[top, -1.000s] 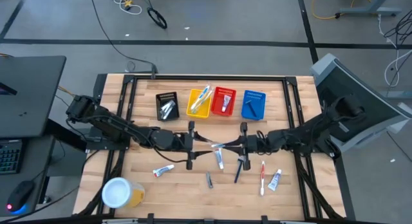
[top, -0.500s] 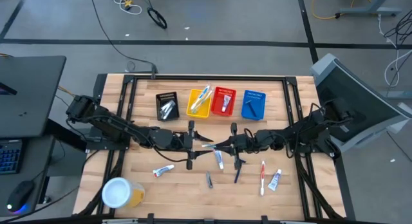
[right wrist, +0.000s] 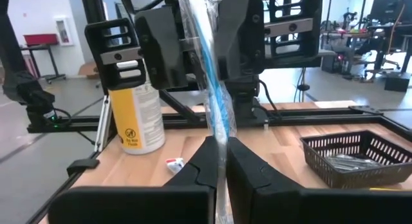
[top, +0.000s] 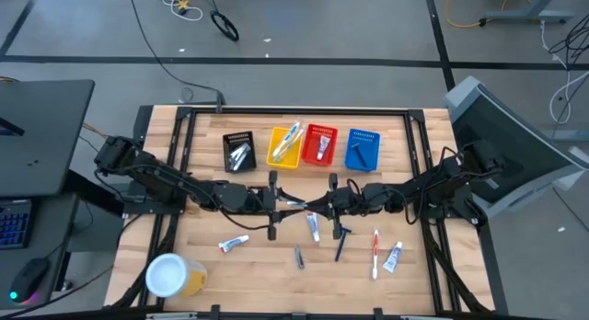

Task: Pick & Place Travel size toiletries
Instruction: Put the blue toothbrush into the yellow bin

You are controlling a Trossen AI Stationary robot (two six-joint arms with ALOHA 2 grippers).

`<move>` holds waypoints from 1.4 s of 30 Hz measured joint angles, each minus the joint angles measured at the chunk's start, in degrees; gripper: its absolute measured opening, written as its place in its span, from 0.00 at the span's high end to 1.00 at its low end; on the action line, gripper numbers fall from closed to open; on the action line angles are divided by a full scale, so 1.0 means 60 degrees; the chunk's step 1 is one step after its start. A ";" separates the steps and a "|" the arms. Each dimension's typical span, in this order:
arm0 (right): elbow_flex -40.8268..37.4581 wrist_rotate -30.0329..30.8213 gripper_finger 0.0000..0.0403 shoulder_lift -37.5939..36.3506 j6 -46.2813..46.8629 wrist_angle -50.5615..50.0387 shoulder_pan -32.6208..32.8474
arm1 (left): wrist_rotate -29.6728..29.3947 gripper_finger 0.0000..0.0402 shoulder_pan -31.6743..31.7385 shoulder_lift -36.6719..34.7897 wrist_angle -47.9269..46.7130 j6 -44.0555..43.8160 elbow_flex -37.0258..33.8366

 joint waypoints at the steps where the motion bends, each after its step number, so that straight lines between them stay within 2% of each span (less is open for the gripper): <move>1: 0.0000 0.0011 0.96 0.0003 0.0000 0.0001 0.0000 | -0.0143 0.77 0.0000 0.0000 -0.0023 -0.0003 0.0000; 8: -0.0002 0.0035 0.84 0.0000 -0.0149 -0.0437 0.0000 | -0.0595 0.89 0.0000 0.0000 -0.0305 -0.0015 0.0000; 13: 0.0000 0.0051 0.78 -0.0004 -0.0178 -0.0635 -0.0004 | -0.0614 0.91 0.0000 0.0000 -0.0540 -0.0203 0.0000; 15: 0.0000 0.0157 0.77 -0.0004 -0.0178 -0.0651 0.0000 | -0.0791 0.91 0.0000 0.0000 -0.0853 -0.0398 0.0000; 18: 0.0000 0.0807 0.76 -0.0011 -0.0180 -0.0960 0.0000 | -0.1572 0.89 0.0000 0.0000 -0.1537 -0.0897 0.0000; 23: 0.0000 0.2015 0.76 -0.0011 -0.0005 -0.2707 -0.0004 | -0.2980 0.90 0.0234 0.0000 -0.2558 -0.1753 0.0000; 26: 0.0000 0.2089 0.76 -0.0011 0.0325 -0.3497 -0.0060 | -0.3297 0.92 0.0680 0.0000 -0.2592 -0.1984 0.0114; 29: 0.0000 0.1982 0.76 -0.0011 0.0361 -0.3669 -0.0123 | -0.3273 0.91 0.1387 0.0000 -0.3327 -0.1894 0.0700; 32: 0.0000 0.1982 0.76 -0.0011 0.0361 -0.3663 -0.0146 | -0.2625 0.90 0.2423 0.0000 -0.5370 -0.2265 0.1864; 36: -0.0002 0.1978 0.76 -0.0011 0.0361 -0.3654 -0.0153 | -0.0796 0.90 0.3986 -0.0004 -0.8195 -0.3031 0.3266; 42: 0.0000 0.1967 0.76 -0.0011 0.0361 -0.3654 -0.0153 | 0.1376 0.91 0.5873 0.0011 -0.9049 -0.3092 0.3483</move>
